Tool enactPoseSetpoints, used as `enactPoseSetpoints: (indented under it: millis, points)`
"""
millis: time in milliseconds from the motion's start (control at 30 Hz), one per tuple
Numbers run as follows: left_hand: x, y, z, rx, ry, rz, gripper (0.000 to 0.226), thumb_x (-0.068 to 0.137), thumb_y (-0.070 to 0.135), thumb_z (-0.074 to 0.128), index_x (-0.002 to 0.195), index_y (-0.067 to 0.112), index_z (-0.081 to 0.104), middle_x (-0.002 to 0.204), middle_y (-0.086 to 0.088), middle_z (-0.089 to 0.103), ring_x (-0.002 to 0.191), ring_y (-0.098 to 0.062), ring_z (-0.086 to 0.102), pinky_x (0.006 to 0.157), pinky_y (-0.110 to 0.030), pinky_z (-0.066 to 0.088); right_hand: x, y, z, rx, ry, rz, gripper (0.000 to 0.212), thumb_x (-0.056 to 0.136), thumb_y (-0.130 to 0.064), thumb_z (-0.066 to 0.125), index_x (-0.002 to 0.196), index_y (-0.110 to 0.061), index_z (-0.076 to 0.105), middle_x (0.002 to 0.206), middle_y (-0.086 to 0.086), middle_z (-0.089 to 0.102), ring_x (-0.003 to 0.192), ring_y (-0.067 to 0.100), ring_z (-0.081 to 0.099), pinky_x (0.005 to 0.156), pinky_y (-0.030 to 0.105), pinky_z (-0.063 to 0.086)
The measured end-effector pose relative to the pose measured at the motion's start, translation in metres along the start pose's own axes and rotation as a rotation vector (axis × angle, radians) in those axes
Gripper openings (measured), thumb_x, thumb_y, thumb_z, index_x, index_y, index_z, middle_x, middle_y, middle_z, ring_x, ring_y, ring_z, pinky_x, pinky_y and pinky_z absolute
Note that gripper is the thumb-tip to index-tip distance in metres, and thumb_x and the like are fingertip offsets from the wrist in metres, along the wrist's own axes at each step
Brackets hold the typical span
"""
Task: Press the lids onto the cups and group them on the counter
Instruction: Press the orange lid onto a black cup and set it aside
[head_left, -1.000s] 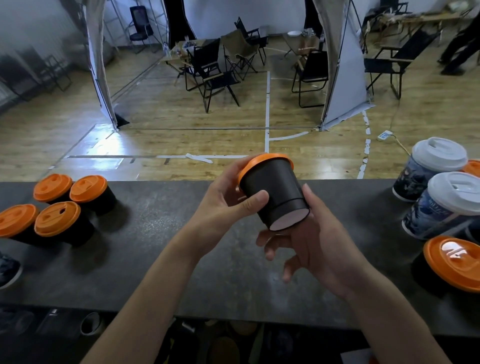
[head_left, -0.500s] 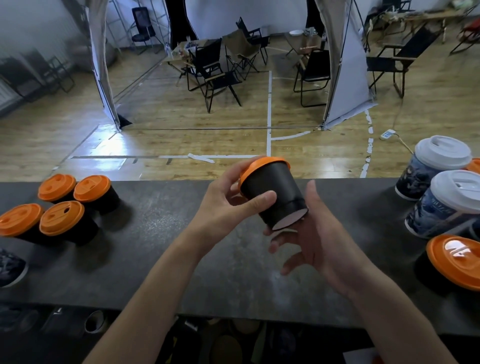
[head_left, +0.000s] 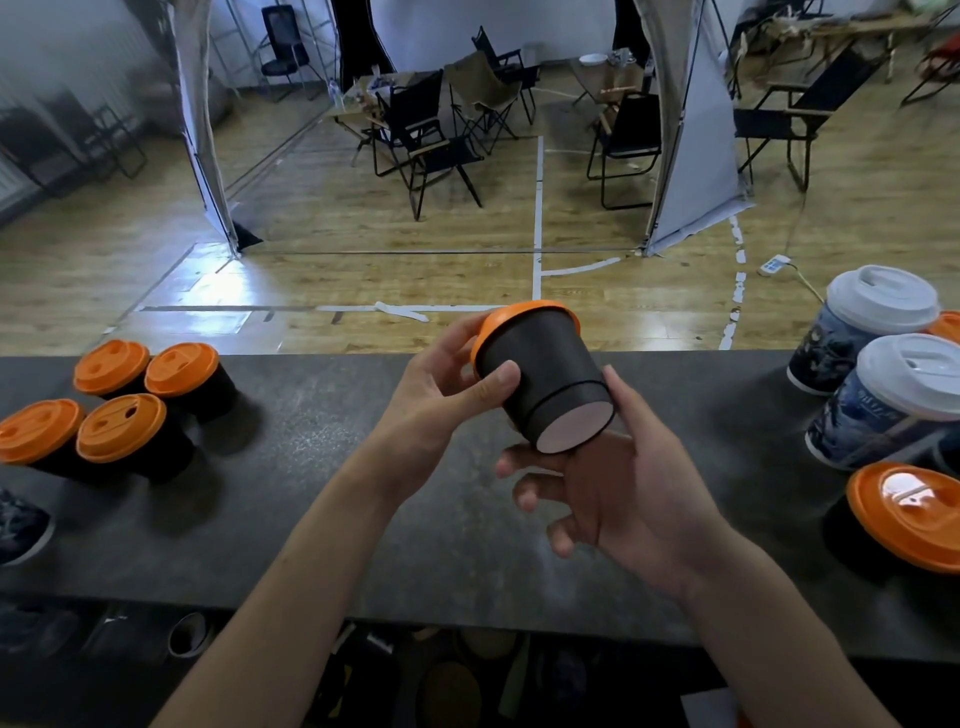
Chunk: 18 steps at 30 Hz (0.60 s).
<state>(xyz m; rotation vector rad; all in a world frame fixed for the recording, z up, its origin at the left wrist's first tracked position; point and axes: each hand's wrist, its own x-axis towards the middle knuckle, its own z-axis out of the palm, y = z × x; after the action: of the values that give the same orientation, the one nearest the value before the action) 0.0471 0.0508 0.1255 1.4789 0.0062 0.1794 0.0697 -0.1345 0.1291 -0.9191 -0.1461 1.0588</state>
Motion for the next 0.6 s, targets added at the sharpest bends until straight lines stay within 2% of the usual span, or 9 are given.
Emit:
enactPoseSetpoints:
  millis: [100, 167, 267, 467, 600]
  points:
    - [0.001, 0.003, 0.001, 0.031, -0.003, -0.006, 0.045, 0.083, 0.037, 0.071, 0.128, 0.033, 0.063, 0.12, 0.0, 0.071, 0.112, -0.016, 0.067, 0.093, -0.03, 0.054, 0.002, 0.003, -0.002, -0.131, 0.141, -0.117, 0.077, 0.088, -0.076, 0.036, 0.118, -0.015, 0.073, 0.094, 0.015, 0.068, 0.069, 0.023, 0.062, 0.043, 0.03, 0.049]
    - [0.001, 0.002, 0.002, 0.045, -0.02, -0.018, 0.052, 0.085, 0.042, 0.07, 0.134, 0.03, 0.06, 0.125, -0.005, 0.07, 0.116, -0.02, 0.066, 0.094, -0.031, 0.054, 0.002, 0.002, -0.001, -0.154, 0.183, -0.167, 0.069, 0.088, -0.069, 0.044, 0.117, -0.014, 0.073, 0.093, 0.013, 0.066, 0.069, 0.021, 0.062, 0.044, 0.03, 0.049]
    - [0.0, -0.001, 0.003, 0.015, -0.049, -0.036, 0.055, 0.087, 0.041, 0.072, 0.137, 0.025, 0.056, 0.126, -0.012, 0.067, 0.116, -0.025, 0.064, 0.094, -0.033, 0.051, 0.002, 0.003, -0.001, -0.053, 0.131, -0.142, 0.066, 0.091, -0.061, 0.045, 0.122, -0.008, 0.069, 0.097, 0.016, 0.066, 0.067, 0.021, 0.061, 0.043, 0.029, 0.049]
    - [-0.002, 0.001, 0.009, 0.117, -0.043, -0.008, 0.044, 0.088, 0.027, 0.077, 0.128, 0.033, 0.059, 0.109, 0.006, 0.07, 0.102, -0.009, 0.069, 0.086, -0.022, 0.053, 0.004, 0.008, -0.004, -0.045, 0.124, -0.127, 0.065, 0.092, -0.066, 0.043, 0.115, -0.014, 0.075, 0.096, 0.016, 0.069, 0.072, 0.024, 0.063, 0.046, 0.032, 0.05]
    - [-0.004, -0.006, 0.018, 0.136, 0.012, 0.039, 0.048, 0.092, 0.026, 0.071, 0.136, 0.029, 0.053, 0.113, 0.004, 0.067, 0.101, -0.007, 0.067, 0.086, -0.021, 0.052, 0.009, 0.008, -0.007, 0.047, 0.121, -0.091, 0.065, 0.094, -0.064, 0.043, 0.119, -0.011, 0.072, 0.094, 0.011, 0.069, 0.067, 0.018, 0.061, 0.046, 0.028, 0.048]
